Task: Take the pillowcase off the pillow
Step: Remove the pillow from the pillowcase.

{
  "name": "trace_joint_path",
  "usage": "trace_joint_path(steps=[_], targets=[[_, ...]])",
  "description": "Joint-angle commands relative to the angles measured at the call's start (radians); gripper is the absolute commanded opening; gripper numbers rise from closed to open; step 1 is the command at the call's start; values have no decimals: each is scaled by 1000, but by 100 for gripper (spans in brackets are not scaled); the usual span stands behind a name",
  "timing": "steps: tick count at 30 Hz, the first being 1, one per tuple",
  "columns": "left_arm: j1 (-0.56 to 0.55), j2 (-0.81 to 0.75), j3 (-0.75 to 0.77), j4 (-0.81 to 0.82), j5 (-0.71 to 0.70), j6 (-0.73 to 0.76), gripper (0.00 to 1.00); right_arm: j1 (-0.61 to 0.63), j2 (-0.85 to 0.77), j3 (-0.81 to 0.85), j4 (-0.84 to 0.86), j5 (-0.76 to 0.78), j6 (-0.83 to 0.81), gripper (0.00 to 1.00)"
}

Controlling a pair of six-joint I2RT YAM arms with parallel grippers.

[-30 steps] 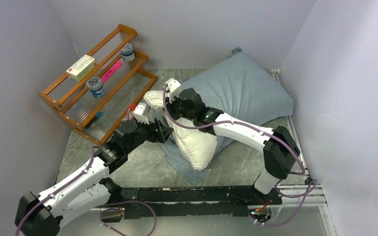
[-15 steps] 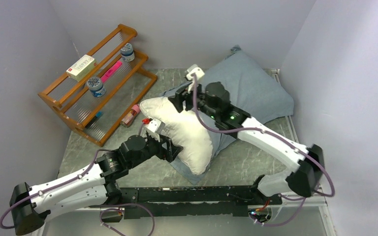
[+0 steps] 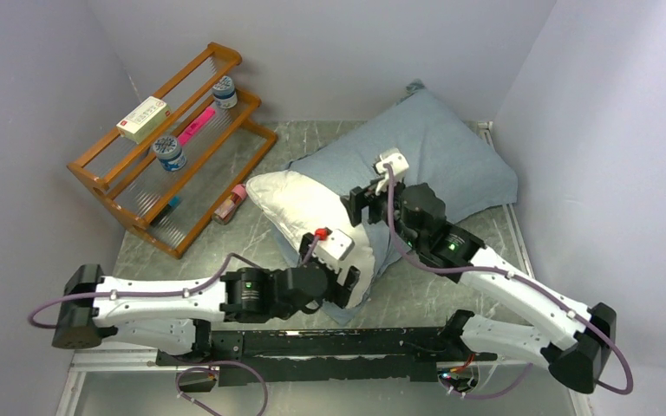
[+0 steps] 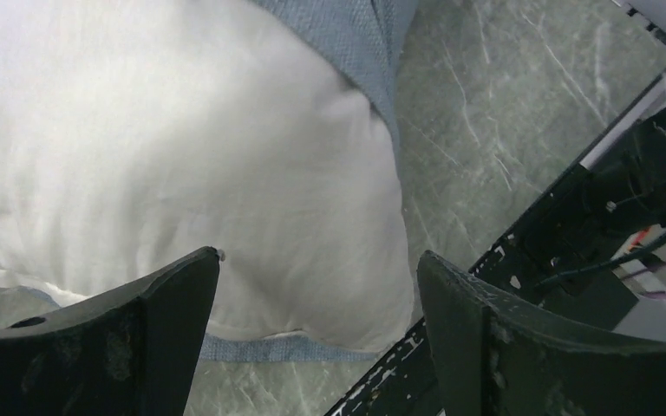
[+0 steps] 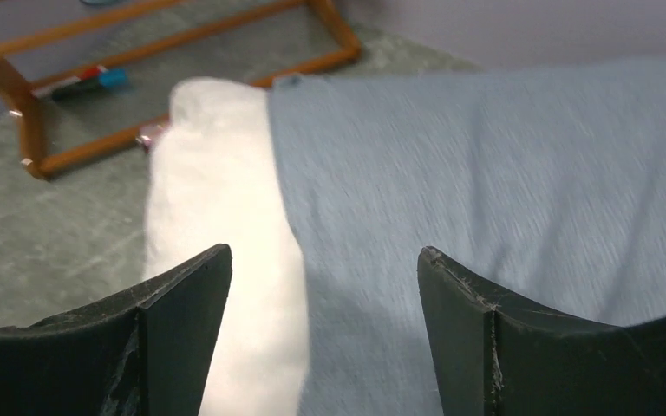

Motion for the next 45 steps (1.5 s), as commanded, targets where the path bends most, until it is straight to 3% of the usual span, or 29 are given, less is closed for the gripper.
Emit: trace_joint_path(steps=[1, 6, 12, 26, 32, 45], targets=[[-85, 87, 128, -105, -233, -23, 90, -5, -114, -94, -49, 165, 49, 81], [-119, 200, 220, -227, -317, -96, 96, -6, -227, -172, -120, 315, 89, 81], [-115, 237, 209, -162, -278, -106, 97, -7, -302, -192, -252, 445, 141, 83], [-1, 413, 275, -179, -152, -98, 97, -7, -373, -258, -295, 311, 269, 85], [115, 384, 224, -148, -144, -61, 83, -8, -363, -286, -266, 247, 265, 85], [311, 326, 222, -68, -94, 33, 29, -9, -341, -349, -140, -44, 250, 84]])
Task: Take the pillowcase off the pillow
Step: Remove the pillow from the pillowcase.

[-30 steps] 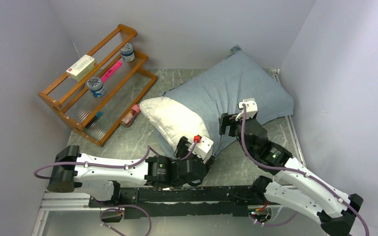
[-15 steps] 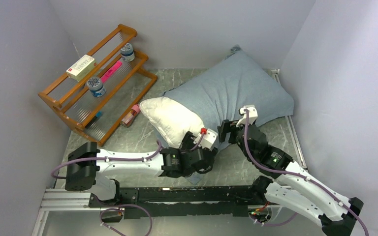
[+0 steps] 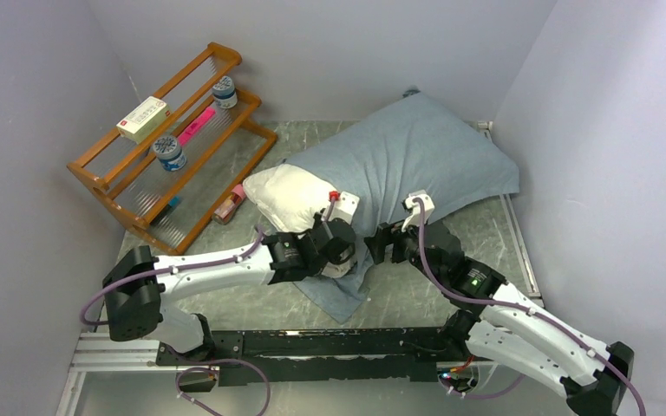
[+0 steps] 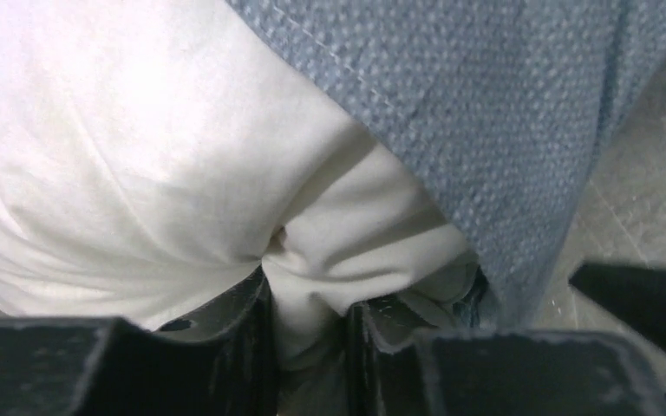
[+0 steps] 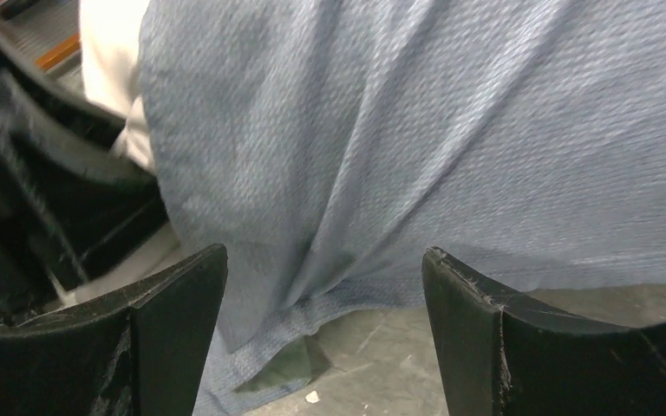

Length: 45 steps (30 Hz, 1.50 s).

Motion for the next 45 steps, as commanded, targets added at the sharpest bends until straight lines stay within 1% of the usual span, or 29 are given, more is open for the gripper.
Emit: trace_joint_path(steps=[1, 4, 5, 6, 11, 15, 24, 27, 29, 31, 32, 35, 37, 39, 41, 43, 45], targets=[[84, -25, 10, 58, -11, 56, 24, 0, 11, -12, 88, -146, 11, 84], [116, -32, 24, 75, 30, 66, 10, -1, 8, -36, 88, -210, 42, 84], [123, -34, 28, 78, 38, 68, 7, 0, 6, -44, 88, -227, 52, 84], [134, -38, 31, 85, 52, 73, 5, 0, 6, -54, 90, -255, 57, 84], [169, -59, 32, 116, 107, 77, 5, 0, 43, -78, 102, -393, 78, 84], [179, -69, 44, 120, 134, 79, 5, 0, 75, -120, 167, -448, 114, 84], [187, -132, 29, 117, 208, 79, 5, 0, 210, -187, 376, -418, 162, 84], [188, -157, 24, 106, 215, 78, 5, 0, 261, -199, 443, -397, 172, 83], [189, -172, 15, 103, 223, 79, 5, 0, 286, -204, 477, -372, 164, 80], [191, -186, 6, 100, 235, 78, 5, 0, 304, -209, 502, -330, 150, 74], [192, -197, 1, 97, 242, 76, 5, -1, 311, -208, 508, -312, 140, 70], [193, -215, -9, 80, 248, 76, 5, -1, 330, -194, 527, -299, 109, 50], [193, -233, -15, 66, 240, 75, 5, -1, 339, -180, 529, -252, 85, 34], [195, -254, -20, 53, 228, 79, 5, -2, 343, -163, 511, -213, 54, 20], [199, -277, -22, 38, 218, 82, 5, -6, 337, -148, 491, -168, 27, 8], [203, -299, -18, 21, 210, 84, 5, -12, 322, -135, 474, -131, -3, 0], [204, -319, -13, 5, 209, 87, 5, -21, 310, -116, 444, -97, -26, 0]])
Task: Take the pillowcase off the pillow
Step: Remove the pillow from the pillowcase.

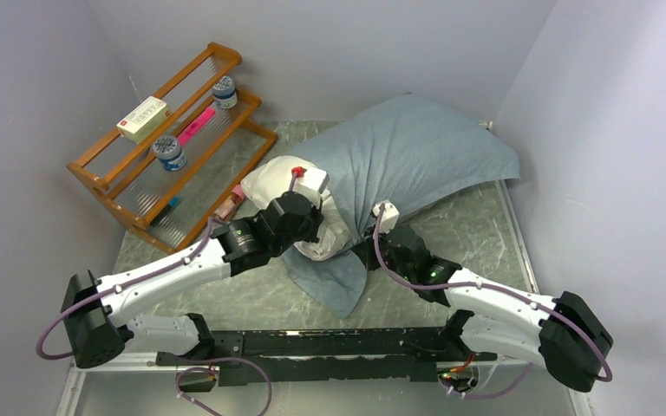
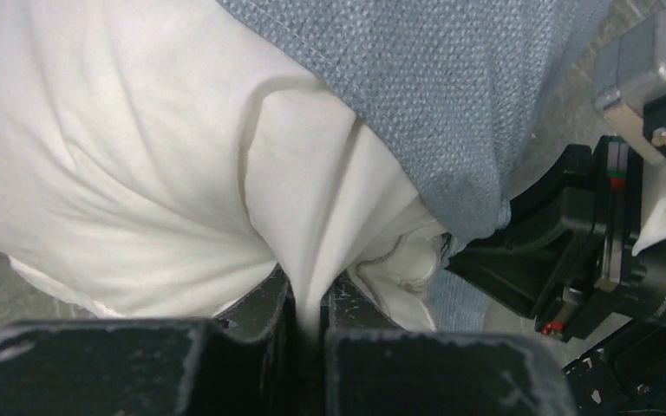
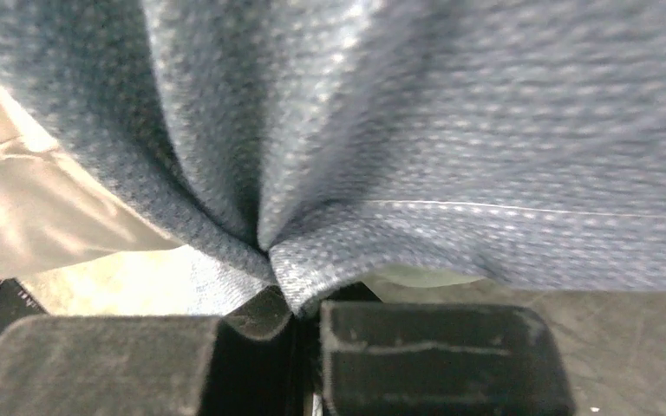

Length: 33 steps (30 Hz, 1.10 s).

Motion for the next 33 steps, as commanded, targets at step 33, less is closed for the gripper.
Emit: trace_joint_path(steps=[33], targets=[[38, -369, 21, -235, -132, 6, 5, -174, -137, 309, -411, 459, -71, 0]])
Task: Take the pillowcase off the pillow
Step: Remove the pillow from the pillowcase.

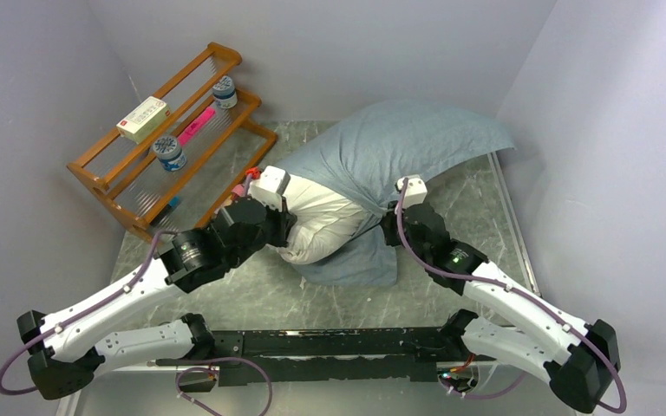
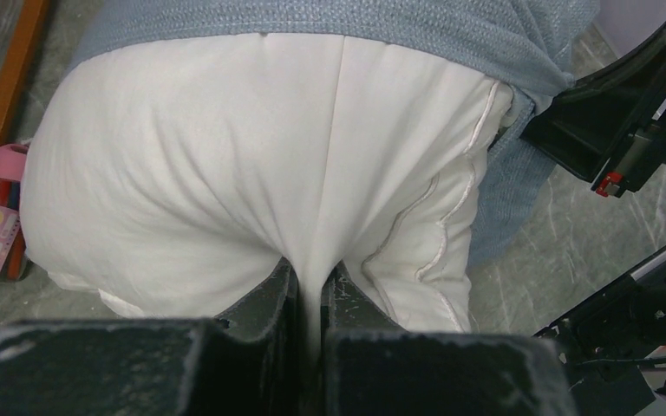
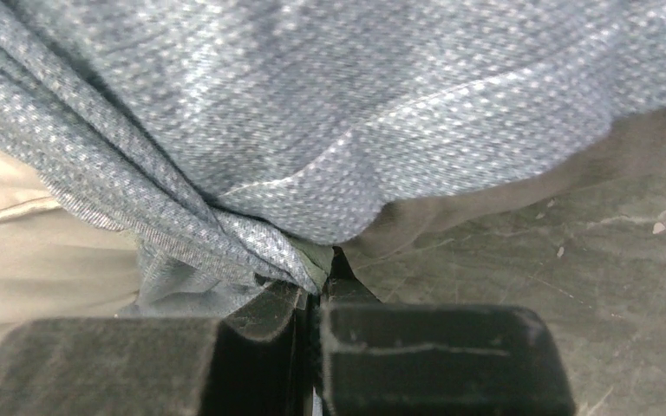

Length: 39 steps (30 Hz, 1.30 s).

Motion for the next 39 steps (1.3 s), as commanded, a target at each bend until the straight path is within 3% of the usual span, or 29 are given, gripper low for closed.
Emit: trace_joint_path(steps=[1, 6, 13, 18, 22, 34, 39], targets=[[17, -93, 24, -46, -136, 25, 5, -77, -5, 63, -41, 220, 6, 0], [17, -107, 15, -66, -191, 26, 5, -81, -4, 43, -16, 111, -9, 0], [16, -95, -152, 150, 114, 40, 5, -82, -21, 17, -1, -37, -30, 7], [16, -79, -244, 302, 320, 33, 5, -81, -63, 14, -13, -115, -63, 22], [16, -85, -232, 299, 313, 51, 6, -82, -94, 33, -39, -159, -95, 35], [16, -58, -113, 312, 457, 95, 57, -81, -140, 147, -168, -240, -173, 62], [17, -51, -90, 296, 432, 92, 74, -81, -137, 174, -188, -278, -196, 70]])
